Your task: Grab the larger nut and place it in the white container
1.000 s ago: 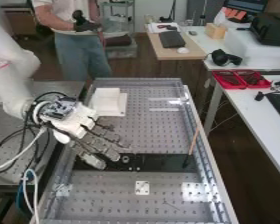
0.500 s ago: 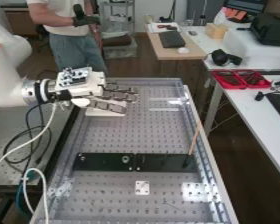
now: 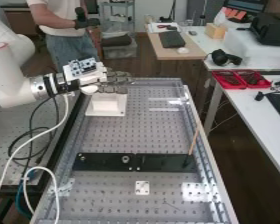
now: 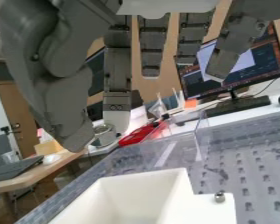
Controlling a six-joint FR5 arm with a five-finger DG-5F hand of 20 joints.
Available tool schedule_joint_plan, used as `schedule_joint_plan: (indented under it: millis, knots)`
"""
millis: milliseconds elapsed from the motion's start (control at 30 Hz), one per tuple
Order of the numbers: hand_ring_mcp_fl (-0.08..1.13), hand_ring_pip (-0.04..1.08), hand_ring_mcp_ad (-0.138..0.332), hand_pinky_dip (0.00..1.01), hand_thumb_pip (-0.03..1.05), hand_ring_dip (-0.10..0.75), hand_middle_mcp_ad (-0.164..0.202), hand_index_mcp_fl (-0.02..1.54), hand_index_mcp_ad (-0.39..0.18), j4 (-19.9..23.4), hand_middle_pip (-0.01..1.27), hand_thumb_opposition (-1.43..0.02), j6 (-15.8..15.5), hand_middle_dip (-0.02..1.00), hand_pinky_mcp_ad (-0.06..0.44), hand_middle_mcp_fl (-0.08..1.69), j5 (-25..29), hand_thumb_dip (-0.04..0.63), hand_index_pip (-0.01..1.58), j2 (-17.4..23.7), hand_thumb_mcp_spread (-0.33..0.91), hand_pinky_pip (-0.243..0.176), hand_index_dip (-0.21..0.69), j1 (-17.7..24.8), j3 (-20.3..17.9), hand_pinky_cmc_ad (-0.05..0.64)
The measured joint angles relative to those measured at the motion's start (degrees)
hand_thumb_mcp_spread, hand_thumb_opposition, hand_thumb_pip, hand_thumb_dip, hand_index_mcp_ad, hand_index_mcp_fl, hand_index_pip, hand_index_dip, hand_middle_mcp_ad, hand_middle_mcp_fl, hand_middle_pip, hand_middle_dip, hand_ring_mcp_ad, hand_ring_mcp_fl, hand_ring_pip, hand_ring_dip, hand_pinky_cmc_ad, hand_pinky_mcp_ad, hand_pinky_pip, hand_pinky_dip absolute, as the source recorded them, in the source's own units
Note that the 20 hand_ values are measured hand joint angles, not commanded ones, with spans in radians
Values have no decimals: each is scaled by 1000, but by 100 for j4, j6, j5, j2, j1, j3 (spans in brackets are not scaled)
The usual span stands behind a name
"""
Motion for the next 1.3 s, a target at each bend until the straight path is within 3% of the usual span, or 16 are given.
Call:
schedule_joint_plan:
  millis: [367,467,567,767,1000,1300]
  knots:
    - [-3,106,147,436,656,124,54,368,-58,-137,126,-887,-359,218,248,134,-274,279,1525,-467,340,-59,96,94,160,340]
    - [-3,110,147,440,665,124,58,288,-72,-416,120,-885,-482,222,248,103,-206,284,1529,-522,340,-59,96,126,235,340]
    - [-3,112,147,468,709,124,58,75,-89,-562,117,-867,-529,222,246,58,-156,284,1454,-535,339,-63,98,149,270,340]
    - [-3,110,143,541,710,124,54,-2,-94,-550,120,-848,-500,222,248,7,-51,271,1276,-455,293,-75,75,171,220,340]
    - [-3,113,143,585,719,124,54,-2,-94,-526,120,-834,-376,222,246,5,93,265,1194,-163,290,-91,51,77,200,342]
    - [-3,113,147,593,719,124,54,0,-94,-863,120,-822,-290,222,248,5,328,265,1112,684,272,-89,24,-494,494,340]
